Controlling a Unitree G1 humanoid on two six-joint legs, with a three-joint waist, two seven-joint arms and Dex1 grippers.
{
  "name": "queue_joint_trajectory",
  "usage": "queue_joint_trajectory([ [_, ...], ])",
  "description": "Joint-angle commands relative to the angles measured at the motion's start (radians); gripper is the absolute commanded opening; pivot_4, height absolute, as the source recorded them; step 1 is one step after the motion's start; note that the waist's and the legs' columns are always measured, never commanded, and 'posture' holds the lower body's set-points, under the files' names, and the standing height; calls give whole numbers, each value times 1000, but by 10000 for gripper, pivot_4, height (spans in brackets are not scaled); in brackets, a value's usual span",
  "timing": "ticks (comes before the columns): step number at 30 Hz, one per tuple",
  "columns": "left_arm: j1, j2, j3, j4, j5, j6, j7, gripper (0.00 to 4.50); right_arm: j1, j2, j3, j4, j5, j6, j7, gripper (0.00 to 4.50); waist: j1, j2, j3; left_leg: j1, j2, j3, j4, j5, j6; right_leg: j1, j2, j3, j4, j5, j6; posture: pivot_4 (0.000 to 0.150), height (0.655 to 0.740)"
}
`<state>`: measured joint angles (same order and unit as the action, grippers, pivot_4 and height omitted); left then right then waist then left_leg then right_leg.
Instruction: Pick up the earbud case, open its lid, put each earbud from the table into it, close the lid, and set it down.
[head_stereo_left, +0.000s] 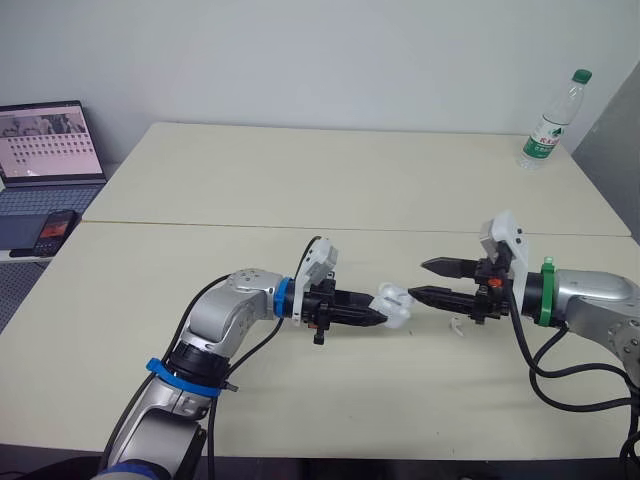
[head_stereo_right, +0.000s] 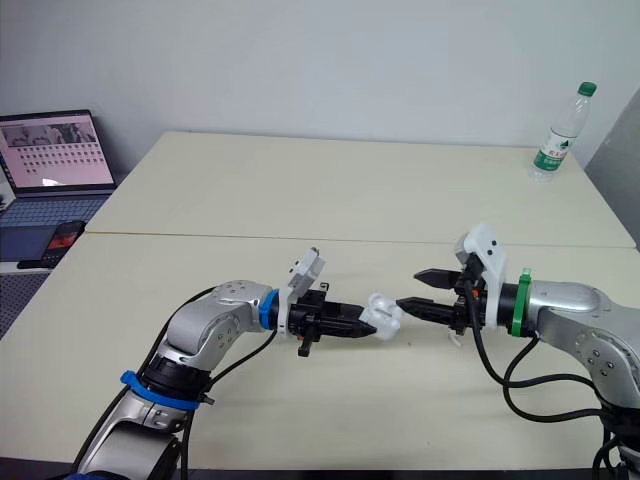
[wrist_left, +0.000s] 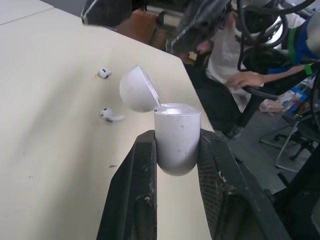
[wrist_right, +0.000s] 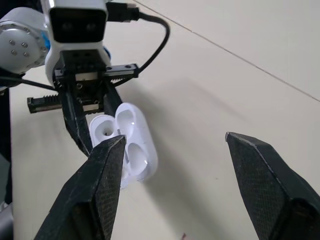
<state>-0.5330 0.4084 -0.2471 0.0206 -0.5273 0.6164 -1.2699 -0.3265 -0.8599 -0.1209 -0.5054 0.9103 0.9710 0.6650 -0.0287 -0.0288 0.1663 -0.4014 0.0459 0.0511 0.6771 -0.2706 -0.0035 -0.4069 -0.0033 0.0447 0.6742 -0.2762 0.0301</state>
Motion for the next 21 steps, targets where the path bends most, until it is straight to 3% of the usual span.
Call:
queue_joint_trajectory([
  [1, 10, -17, 37, -4, 22, -86, 39, 7456, 16, -35, -51, -6, -27, 23, -36, 33077, 0, 0, 0, 0, 0, 0, 0, 0, 0, 0, 0, 0, 0, 0, 0, 1500, 7362],
  [9, 58, -76, 109, 18, 82, -280, 178, 7456, 168, -38, -49, -54, -162, 85, -203, 33077, 2, 0, 0, 0, 0, 0, 0, 0, 0, 0, -1, 1, 0, 0, 0, 1500, 7362],
  [21, 128, -118, 155, -35, 70, -333, 288, 7456, 370, 141, -5, -135, -323, 26, -371, 33077, 1, 0, 0, 0, 0, 1, 0, 0, 0, 0, -1, 1, 1, -3, 5, 1500, 7362],
])
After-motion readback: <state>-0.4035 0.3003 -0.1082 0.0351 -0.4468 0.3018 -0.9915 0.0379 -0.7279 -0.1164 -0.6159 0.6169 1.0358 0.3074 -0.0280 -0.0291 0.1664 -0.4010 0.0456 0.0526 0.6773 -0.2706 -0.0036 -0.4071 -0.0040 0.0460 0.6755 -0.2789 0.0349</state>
